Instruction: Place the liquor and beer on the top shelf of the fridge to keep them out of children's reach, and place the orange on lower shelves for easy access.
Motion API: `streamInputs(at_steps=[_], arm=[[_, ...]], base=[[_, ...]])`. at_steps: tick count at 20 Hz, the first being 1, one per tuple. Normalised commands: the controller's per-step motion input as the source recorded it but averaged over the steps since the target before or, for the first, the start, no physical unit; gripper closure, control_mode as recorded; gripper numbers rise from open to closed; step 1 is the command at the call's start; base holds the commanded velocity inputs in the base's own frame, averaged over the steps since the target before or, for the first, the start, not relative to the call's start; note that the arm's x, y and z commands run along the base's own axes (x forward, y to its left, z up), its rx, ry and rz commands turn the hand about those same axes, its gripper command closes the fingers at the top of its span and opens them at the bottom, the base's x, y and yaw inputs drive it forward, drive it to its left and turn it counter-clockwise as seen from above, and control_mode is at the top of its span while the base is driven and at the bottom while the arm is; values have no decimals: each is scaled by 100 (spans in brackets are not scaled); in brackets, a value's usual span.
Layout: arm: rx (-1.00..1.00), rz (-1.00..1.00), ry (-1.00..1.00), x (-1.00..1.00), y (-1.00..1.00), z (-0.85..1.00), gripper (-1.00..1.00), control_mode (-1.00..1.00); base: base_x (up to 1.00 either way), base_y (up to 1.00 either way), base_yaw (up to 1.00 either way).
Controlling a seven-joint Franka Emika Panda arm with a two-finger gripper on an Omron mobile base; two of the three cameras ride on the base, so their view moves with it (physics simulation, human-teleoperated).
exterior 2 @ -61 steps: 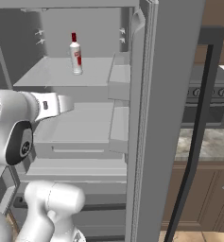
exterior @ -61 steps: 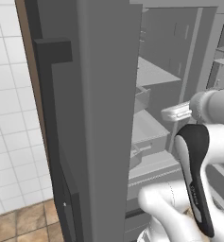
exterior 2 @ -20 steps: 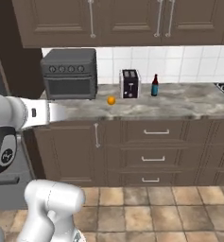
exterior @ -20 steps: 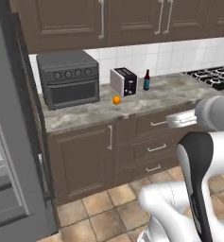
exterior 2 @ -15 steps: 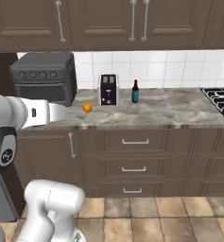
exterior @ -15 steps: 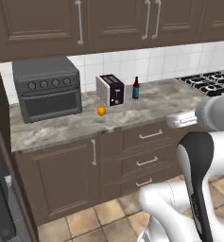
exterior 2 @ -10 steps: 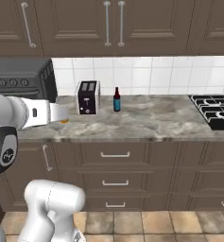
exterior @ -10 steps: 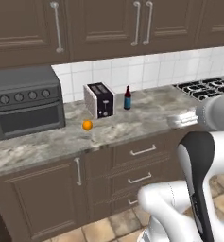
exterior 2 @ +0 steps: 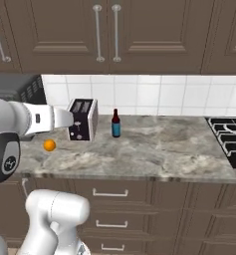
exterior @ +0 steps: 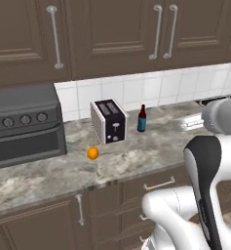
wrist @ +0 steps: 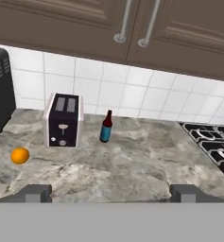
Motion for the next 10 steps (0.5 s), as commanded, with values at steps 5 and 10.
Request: streamInputs(at_steps=[5, 10], arm=[[0, 0, 0, 0, 0, 0, -100, 100], [0, 0, 0, 0, 0, 0, -100, 100]], base=[[34, 0, 23], [22, 0, 29]])
